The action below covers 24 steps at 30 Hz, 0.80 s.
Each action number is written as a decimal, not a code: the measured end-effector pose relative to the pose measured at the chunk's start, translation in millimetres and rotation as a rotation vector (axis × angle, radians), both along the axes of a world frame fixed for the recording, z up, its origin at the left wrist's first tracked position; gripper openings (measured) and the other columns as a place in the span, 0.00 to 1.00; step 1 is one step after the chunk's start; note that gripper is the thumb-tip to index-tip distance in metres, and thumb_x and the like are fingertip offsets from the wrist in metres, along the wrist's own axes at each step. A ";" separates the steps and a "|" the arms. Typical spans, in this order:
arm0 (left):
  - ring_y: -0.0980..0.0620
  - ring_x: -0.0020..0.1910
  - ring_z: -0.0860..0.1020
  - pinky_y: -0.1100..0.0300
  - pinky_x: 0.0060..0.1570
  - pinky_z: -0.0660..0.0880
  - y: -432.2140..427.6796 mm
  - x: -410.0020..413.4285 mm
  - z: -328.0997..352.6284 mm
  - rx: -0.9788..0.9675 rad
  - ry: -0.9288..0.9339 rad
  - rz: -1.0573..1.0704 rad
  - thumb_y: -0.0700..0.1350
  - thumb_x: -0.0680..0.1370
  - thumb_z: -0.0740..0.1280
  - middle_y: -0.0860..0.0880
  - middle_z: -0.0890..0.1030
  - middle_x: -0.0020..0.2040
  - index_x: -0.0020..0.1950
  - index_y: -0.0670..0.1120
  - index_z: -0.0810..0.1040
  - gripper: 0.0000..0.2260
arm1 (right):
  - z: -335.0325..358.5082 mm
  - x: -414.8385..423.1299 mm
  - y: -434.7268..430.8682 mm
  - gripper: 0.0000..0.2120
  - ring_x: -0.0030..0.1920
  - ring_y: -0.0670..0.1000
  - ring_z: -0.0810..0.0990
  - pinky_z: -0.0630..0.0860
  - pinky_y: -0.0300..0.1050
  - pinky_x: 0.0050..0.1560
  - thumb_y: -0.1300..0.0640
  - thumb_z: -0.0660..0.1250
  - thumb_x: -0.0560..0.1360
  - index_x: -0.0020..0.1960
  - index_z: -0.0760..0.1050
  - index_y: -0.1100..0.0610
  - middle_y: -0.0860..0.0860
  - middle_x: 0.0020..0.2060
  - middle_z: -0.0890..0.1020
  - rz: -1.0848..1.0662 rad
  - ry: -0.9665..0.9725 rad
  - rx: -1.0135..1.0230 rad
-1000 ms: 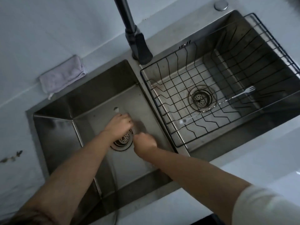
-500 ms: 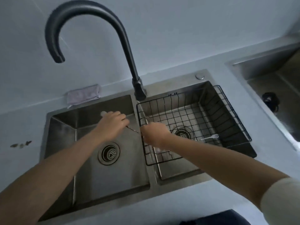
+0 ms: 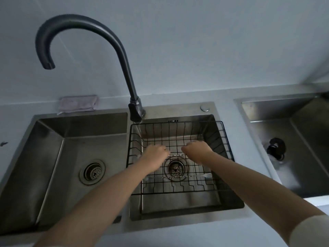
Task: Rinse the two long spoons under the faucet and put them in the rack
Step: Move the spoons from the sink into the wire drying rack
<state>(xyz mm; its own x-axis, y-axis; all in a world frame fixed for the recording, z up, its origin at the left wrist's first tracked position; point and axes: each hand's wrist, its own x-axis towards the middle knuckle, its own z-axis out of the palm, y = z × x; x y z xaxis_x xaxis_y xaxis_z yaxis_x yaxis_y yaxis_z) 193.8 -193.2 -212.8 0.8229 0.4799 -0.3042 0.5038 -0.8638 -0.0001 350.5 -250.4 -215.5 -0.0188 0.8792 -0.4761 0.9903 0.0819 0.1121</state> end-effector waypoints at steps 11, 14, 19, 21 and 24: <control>0.43 0.49 0.80 0.52 0.48 0.76 1.4 12.5 -60.9 -0.136 0.068 0.216 0.31 0.76 0.56 0.42 0.81 0.50 0.58 0.40 0.75 0.14 | -45.7 3.8 -7.9 0.18 0.62 0.59 0.74 0.73 0.52 0.57 0.67 0.56 0.77 0.67 0.67 0.60 0.58 0.61 0.75 -0.068 0.027 -0.159; 0.44 0.50 0.79 0.54 0.48 0.75 2.4 10.8 -70.3 -0.146 0.042 0.214 0.30 0.76 0.56 0.42 0.80 0.51 0.64 0.41 0.70 0.18 | -47.7 5.2 -8.5 0.19 0.63 0.59 0.72 0.72 0.52 0.58 0.68 0.56 0.77 0.67 0.66 0.61 0.59 0.62 0.74 -0.070 0.037 -0.188; 0.43 0.53 0.78 0.51 0.52 0.76 1.3 7.9 -79.5 -0.169 0.038 0.206 0.33 0.77 0.56 0.41 0.79 0.54 0.66 0.42 0.69 0.17 | -51.3 7.9 -6.4 0.19 0.63 0.58 0.72 0.72 0.51 0.57 0.67 0.56 0.77 0.67 0.66 0.59 0.58 0.62 0.73 -0.093 0.057 -0.181; 0.43 0.54 0.77 0.51 0.53 0.75 0.7 7.2 -80.1 -0.159 0.037 0.211 0.33 0.77 0.56 0.41 0.78 0.55 0.65 0.42 0.69 0.17 | -54.8 7.5 -5.7 0.18 0.63 0.58 0.72 0.72 0.50 0.56 0.66 0.56 0.77 0.67 0.67 0.59 0.57 0.62 0.74 -0.124 0.054 -0.165; 0.43 0.54 0.77 0.51 0.52 0.75 1.3 6.5 -78.7 -0.159 0.051 0.204 0.32 0.77 0.56 0.42 0.78 0.55 0.64 0.41 0.70 0.17 | -59.1 5.8 -5.2 0.18 0.63 0.58 0.72 0.72 0.50 0.56 0.66 0.56 0.77 0.66 0.67 0.59 0.57 0.61 0.74 -0.172 0.064 -0.169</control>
<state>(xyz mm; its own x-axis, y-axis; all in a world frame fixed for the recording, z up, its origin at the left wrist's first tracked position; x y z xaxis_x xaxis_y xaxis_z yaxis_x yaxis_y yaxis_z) 200.3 -192.0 -291.5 0.6954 0.5777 -0.4274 0.6707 -0.7353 0.0973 356.2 -255.6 -274.5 0.0892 0.7801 -0.6193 0.9960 -0.0759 0.0479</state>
